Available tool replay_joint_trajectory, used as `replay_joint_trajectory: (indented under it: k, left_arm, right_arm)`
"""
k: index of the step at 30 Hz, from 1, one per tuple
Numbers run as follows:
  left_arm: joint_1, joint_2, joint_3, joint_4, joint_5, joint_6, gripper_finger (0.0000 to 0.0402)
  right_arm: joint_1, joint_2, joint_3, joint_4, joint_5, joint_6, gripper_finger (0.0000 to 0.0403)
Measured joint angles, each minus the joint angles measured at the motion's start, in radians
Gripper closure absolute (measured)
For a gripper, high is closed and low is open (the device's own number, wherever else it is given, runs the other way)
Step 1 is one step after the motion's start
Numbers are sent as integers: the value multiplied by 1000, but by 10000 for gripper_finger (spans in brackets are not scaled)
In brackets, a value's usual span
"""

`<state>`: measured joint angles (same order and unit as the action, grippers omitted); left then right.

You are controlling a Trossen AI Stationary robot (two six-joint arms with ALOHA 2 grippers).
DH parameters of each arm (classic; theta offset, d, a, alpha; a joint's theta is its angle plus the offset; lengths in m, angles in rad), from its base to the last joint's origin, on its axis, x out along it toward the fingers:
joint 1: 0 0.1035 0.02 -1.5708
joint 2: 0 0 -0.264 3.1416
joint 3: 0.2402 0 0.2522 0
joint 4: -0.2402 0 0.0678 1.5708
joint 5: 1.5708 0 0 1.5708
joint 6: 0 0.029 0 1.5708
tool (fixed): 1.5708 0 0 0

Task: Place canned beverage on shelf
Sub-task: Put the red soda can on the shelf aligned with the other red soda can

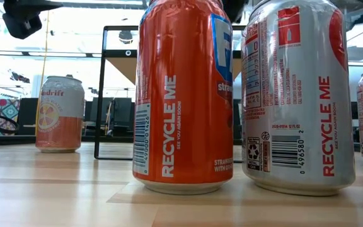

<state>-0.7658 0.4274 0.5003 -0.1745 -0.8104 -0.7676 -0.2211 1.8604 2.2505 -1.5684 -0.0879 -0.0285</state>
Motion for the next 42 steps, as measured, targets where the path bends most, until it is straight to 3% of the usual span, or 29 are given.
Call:
replay_joint_trajectory:
  k: [4,7,10,13,16,25,29,34,42]
  left_arm:
    - [0,0,0,-1,-16,5,150]
    - [0,0,0,-5,-16,14,150]
    - [0,0,0,-15,-16,1,150]
    - [0,0,0,-15,-16,2,150]
    - [0,0,0,-19,-16,3,150]
    - [0,0,0,-33,58,1,150]
    - [0,0,0,-42,98,-6,150]
    - [0,0,0,-50,118,-20,150]
    - [0,0,0,-55,173,-58,150]
  right_arm:
    - [172,-70,0,18,-65,139,403]
    - [329,-110,2,20,-55,190,403]
    - [472,-111,1,81,23,268,403]
    - [591,-86,0,164,170,327,399]
    - [677,-53,0,220,248,332,371]
    - [730,97,0,305,241,267,164]
    - [731,182,0,352,217,255,98]
    - [730,262,-1,404,217,193,58]
    - [717,352,0,431,160,177,41]
